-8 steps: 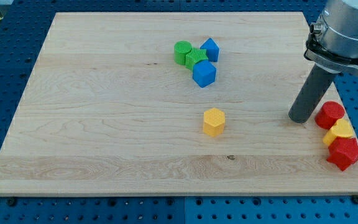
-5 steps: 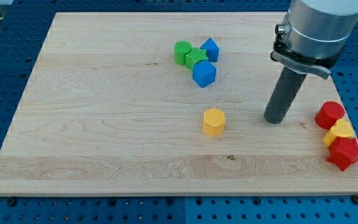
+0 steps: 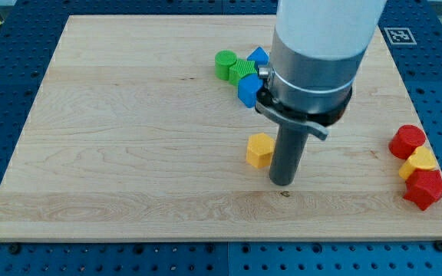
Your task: Move the yellow hexagon above the red circle
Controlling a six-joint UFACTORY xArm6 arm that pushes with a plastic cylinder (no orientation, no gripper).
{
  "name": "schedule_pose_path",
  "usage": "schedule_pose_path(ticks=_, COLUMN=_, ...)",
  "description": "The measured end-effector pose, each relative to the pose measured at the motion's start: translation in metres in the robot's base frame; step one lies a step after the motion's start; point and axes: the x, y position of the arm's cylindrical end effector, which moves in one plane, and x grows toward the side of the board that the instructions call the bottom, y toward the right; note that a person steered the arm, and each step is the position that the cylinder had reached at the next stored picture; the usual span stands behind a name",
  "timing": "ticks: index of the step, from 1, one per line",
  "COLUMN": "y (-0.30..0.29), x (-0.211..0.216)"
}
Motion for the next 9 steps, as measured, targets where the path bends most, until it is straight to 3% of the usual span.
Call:
schedule_pose_path(ticks=2, y=-0.078, x=0.005)
schedule_pose_path(ticks=4, y=-0.085, x=-0.021)
schedule_pose_path(ticks=9, y=-0.005, x=-0.035)
